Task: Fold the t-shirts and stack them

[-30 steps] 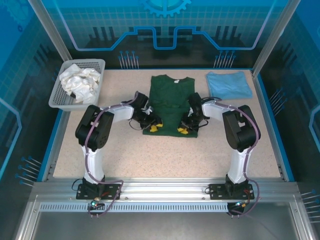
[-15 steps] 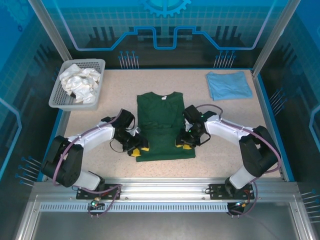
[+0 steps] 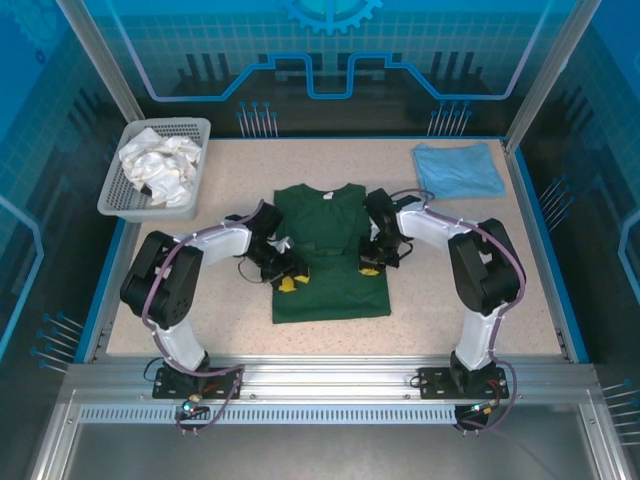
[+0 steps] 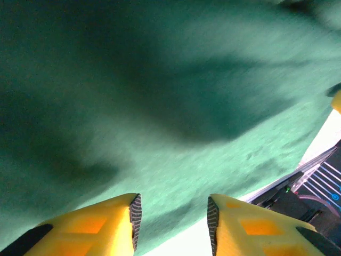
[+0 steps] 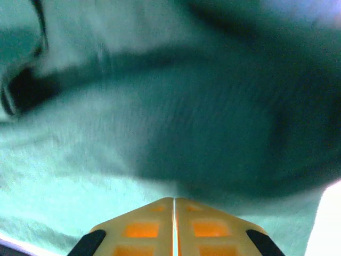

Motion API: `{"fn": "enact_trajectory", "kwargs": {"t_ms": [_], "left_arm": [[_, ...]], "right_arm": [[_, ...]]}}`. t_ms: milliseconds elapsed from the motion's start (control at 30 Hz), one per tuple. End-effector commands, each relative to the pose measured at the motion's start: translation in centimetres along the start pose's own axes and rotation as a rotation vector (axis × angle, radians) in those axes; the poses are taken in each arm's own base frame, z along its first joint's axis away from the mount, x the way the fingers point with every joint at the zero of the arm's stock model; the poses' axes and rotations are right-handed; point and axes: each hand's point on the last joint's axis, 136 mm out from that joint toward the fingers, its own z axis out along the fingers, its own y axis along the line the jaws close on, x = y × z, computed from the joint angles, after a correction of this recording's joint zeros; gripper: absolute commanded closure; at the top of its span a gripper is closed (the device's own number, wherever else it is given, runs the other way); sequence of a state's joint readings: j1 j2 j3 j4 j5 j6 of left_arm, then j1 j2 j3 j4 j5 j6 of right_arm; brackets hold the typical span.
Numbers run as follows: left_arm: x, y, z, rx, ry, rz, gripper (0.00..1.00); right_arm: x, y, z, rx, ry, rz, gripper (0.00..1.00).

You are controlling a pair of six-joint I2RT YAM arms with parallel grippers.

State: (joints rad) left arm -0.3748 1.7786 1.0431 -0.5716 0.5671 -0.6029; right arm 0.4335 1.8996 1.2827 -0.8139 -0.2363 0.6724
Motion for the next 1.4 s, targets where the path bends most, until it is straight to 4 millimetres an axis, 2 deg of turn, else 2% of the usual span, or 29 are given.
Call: {"fn": "enact_trajectory", "kwargs": {"t_ms": [0,233,500,633,700,767,833,933,1067,1233,1300,1367], "left_arm": [[-2.1,-0.2,0.1,-0.014,-0.036,-0.012,0.6],[-5.4,-0.8,-0.5,-0.023,-0.094,-0.037,0.58],[-9.3,-3.3,-2.4,0.043,-0.178,-0.039,0.53],[-11.1,-4.5,-4.3,0.068,-0.254,-0.035,0.53],[-11.1,-5.9,-6.3,0.102,-0.334,0.01,0.5],[-10.1,-7.3,-7.3,0.124,-0.356,0.058,0.5],[-8.4,-8.5,-6.6,0.144,-0.296,0.104,0.58],[-6.0,-10.3,-4.3,0.164,-0.192,0.169,0.72],[-5.0,-10.8,-0.5,0.132,-0.111,0.211,0.75],[-7.0,-7.6,3.6,0.025,-0.071,0.182,0.76],[-8.3,-5.3,3.9,-0.069,-0.099,0.129,0.73],[-9.0,-3.1,3.9,-0.108,-0.088,-0.006,0.71]], "right_arm": [[-1.5,-0.7,-0.5,0.042,0.004,-0.028,0.89],[-4.2,0.8,-1.3,0.031,-0.024,-0.038,0.84],[-8.1,1.4,-2.3,-0.019,-0.045,0.034,0.73],[-9.9,1.1,-3.4,-0.08,-0.049,0.103,0.57],[-10.1,1.5,-4.7,-0.113,-0.081,0.102,0.55],[-9.7,2.5,-6.4,-0.156,-0.127,0.064,0.55],[-8.8,2.9,-7.0,-0.188,-0.14,0.051,0.58],[-7.4,2.8,-6.0,-0.234,-0.114,0.065,0.66],[-6.9,1.7,-3.2,-0.216,-0.06,0.105,0.75],[-7.4,0.6,0.0,-0.178,-0.005,0.132,0.75],[-7.5,-0.1,1.1,-0.145,0.019,0.147,0.75],[-7.5,-0.6,1.5,-0.138,0.038,0.175,0.72]]}}
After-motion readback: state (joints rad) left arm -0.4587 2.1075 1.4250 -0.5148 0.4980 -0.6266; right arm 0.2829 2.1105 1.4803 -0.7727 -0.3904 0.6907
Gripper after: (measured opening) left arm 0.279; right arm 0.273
